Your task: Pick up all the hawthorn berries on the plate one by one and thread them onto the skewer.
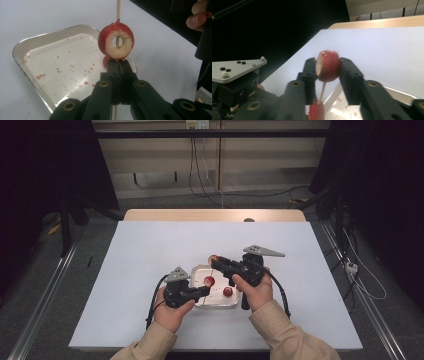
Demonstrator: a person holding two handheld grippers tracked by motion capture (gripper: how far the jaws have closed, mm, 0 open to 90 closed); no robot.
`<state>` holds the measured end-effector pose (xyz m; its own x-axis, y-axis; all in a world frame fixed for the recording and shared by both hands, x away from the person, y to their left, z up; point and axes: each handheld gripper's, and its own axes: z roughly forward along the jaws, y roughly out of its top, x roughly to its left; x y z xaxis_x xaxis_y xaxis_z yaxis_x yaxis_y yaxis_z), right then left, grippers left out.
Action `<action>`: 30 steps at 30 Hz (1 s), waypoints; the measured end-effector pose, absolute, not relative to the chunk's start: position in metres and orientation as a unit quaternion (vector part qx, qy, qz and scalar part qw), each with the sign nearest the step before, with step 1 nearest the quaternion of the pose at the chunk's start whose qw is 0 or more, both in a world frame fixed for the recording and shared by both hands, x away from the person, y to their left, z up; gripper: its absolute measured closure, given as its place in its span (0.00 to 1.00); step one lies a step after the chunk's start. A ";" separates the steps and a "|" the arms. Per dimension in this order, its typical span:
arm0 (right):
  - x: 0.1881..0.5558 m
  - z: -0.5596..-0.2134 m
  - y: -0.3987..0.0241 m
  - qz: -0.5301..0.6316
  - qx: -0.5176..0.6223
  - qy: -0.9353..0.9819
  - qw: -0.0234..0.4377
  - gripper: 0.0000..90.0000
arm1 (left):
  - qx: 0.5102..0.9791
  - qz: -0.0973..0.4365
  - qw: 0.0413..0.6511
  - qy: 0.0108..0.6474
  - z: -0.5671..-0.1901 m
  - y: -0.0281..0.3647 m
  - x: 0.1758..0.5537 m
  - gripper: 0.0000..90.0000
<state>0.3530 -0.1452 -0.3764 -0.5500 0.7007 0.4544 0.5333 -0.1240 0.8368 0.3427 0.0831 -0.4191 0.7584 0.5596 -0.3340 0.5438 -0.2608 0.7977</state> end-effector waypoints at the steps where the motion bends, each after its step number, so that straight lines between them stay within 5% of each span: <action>1: 0.353 -0.377 -0.145 0.586 0.469 0.657 0.071 0.71 | 0.795 0.008 0.497 0.347 -0.419 0.083 0.342 0.99; 7: 0.355 -0.376 -0.142 0.583 0.473 0.656 0.070 0.63 | 0.802 0.014 0.495 0.334 -0.418 0.079 0.340 0.99; 12: 0.356 -0.377 -0.143 0.583 0.474 0.656 0.074 0.79 | 0.799 0.016 0.501 0.331 -0.419 0.078 0.339 0.99; 30: 0.348 -0.380 -0.148 0.602 0.475 0.639 0.054 0.81 | 0.790 0.034 0.514 0.333 -0.415 0.076 0.337 1.00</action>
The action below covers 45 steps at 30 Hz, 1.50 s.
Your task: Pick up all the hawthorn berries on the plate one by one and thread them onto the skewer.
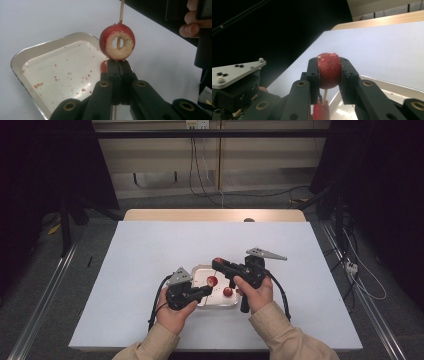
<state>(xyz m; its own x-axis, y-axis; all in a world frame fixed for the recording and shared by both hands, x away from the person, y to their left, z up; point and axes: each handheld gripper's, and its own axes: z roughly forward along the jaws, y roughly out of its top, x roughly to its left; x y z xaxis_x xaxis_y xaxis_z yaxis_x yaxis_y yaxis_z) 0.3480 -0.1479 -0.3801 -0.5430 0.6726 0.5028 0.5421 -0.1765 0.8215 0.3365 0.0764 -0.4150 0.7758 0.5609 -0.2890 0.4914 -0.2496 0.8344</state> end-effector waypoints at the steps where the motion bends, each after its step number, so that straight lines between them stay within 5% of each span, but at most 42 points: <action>1: 0.347 -0.380 -0.148 0.602 0.474 0.640 0.058 0.81 | 0.791 0.032 0.512 0.332 -0.415 0.076 0.337 1.00; 45: 0.343 -0.382 -0.145 0.596 0.471 0.649 0.038 0.81 | 0.797 0.058 0.506 0.325 -0.411 0.070 0.335 1.00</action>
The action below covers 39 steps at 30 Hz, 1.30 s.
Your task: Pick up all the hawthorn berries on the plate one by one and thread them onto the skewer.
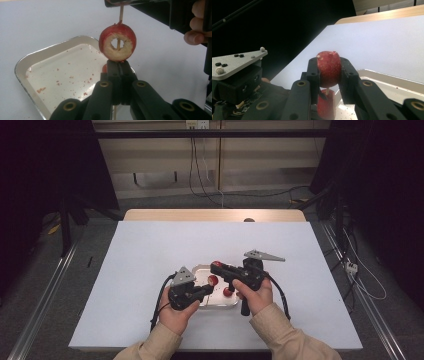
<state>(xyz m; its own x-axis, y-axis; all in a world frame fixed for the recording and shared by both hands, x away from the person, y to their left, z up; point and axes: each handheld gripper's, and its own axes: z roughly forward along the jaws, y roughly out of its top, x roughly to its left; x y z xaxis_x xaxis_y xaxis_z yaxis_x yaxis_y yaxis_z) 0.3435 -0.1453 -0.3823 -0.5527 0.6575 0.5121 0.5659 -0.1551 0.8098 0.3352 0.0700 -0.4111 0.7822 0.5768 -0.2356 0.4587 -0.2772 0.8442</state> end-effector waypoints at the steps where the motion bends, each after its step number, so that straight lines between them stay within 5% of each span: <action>1: 0.343 -0.382 -0.145 0.596 0.470 0.650 0.037 0.81 | 0.797 0.055 0.505 0.326 -0.412 0.070 0.335 1.00; 23: 0.343 -0.386 -0.146 0.593 0.475 0.649 0.039 0.81 | 0.791 0.068 0.519 0.317 -0.412 0.069 0.337 0.98; 39: 0.351 -0.371 -0.165 0.610 0.481 0.628 0.043 0.81 | 0.812 0.024 0.489 0.317 -0.420 0.069 0.341 0.81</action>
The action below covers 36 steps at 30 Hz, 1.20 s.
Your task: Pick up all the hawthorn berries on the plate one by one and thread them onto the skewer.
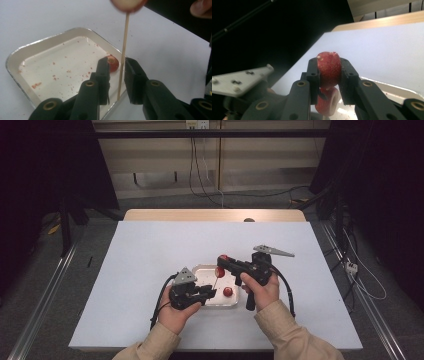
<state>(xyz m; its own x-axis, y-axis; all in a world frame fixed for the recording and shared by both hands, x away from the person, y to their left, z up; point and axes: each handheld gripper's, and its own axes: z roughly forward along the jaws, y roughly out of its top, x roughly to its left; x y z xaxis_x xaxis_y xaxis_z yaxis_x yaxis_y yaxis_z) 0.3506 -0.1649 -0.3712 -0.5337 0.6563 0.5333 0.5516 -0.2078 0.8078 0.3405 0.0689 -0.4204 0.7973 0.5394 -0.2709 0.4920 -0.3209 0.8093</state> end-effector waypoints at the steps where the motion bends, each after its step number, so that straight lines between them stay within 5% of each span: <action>1: 0.351 -0.370 -0.166 0.612 0.481 0.627 0.043 0.81 | 0.813 0.025 0.489 0.316 -0.421 0.068 0.340 0.82; 4: 0.350 -0.366 -0.167 0.611 0.477 0.630 0.050 0.81 | 0.814 0.009 0.491 0.311 -0.421 0.069 0.339 0.97; 14: 0.351 -0.369 -0.166 0.611 0.481 0.626 0.054 0.78 | 0.815 0.017 0.488 0.311 -0.418 0.069 0.337 1.00; 17: 0.351 -0.373 -0.162 0.595 0.484 0.640 0.056 0.65 | 0.814 0.022 0.486 0.317 -0.417 0.070 0.337 1.00; 20: 0.349 -0.378 -0.157 0.591 0.483 0.645 0.043 0.78 | 0.815 0.024 0.485 0.317 -0.416 0.070 0.337 1.00; 24: 0.351 -0.380 -0.157 0.591 0.490 0.640 0.034 0.83 | 0.814 0.026 0.484 0.321 -0.418 0.070 0.337 1.00; 28: 0.346 -0.391 -0.144 0.558 0.488 0.671 -0.007 0.84 | 0.802 0.038 0.496 0.330 -0.406 0.076 0.340 1.00; 36: 0.349 -0.393 -0.138 0.571 0.479 0.666 0.013 0.83 | 0.805 0.025 0.488 0.336 -0.411 0.081 0.342 1.00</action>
<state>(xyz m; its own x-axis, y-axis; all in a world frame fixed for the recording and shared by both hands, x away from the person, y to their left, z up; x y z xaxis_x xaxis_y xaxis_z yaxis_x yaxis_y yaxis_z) 0.3490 -0.1384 -0.3926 -0.5406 0.6536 0.5297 0.6231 -0.1119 0.7741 0.3418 0.0809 -0.4107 0.7725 0.5663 -0.2873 0.5170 -0.2983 0.8024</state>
